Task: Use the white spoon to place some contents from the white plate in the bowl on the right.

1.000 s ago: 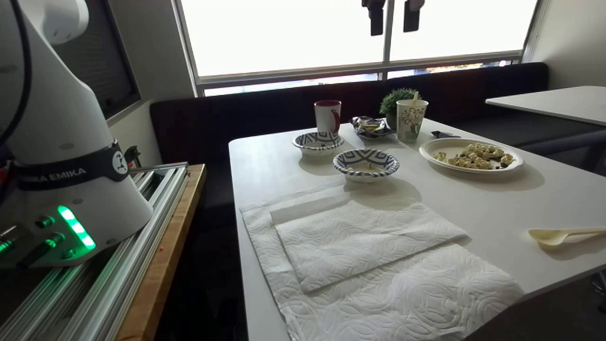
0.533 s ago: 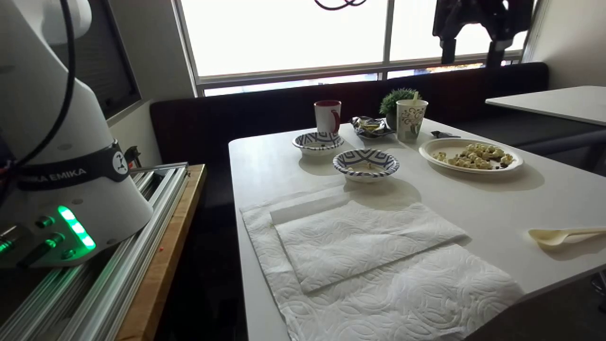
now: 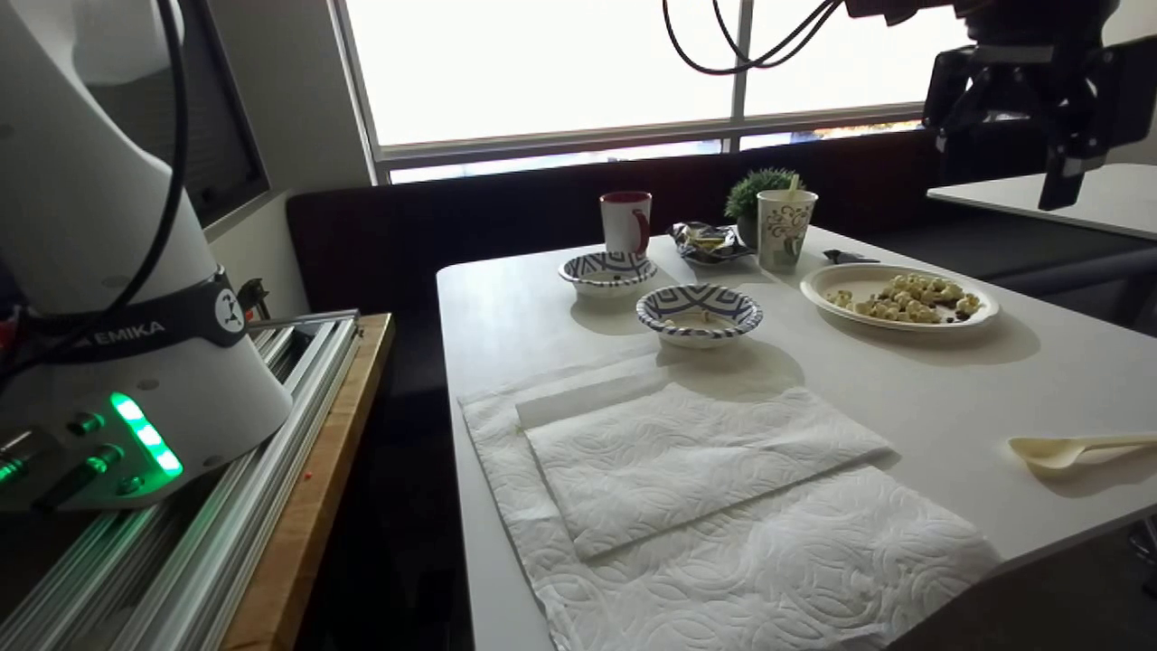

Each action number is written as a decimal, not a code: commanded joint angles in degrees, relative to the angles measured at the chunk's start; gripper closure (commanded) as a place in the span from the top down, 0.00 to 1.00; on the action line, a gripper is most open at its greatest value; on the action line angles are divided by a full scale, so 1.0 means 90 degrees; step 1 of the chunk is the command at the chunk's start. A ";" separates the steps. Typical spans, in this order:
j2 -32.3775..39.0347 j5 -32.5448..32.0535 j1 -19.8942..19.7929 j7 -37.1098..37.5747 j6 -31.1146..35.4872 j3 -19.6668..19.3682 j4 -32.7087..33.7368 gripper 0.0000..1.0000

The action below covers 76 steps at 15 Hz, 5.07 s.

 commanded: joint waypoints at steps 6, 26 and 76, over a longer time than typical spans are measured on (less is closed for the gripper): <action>0.0510 -0.0358 0.0189 0.0874 -0.0295 -0.0237 0.0604 1.00; 0.4588 0.0116 -0.1059 -0.0442 -0.4097 0.0264 0.6351 1.00; 0.5536 -0.0267 -0.0925 -0.0645 -0.3779 0.0024 0.7303 0.00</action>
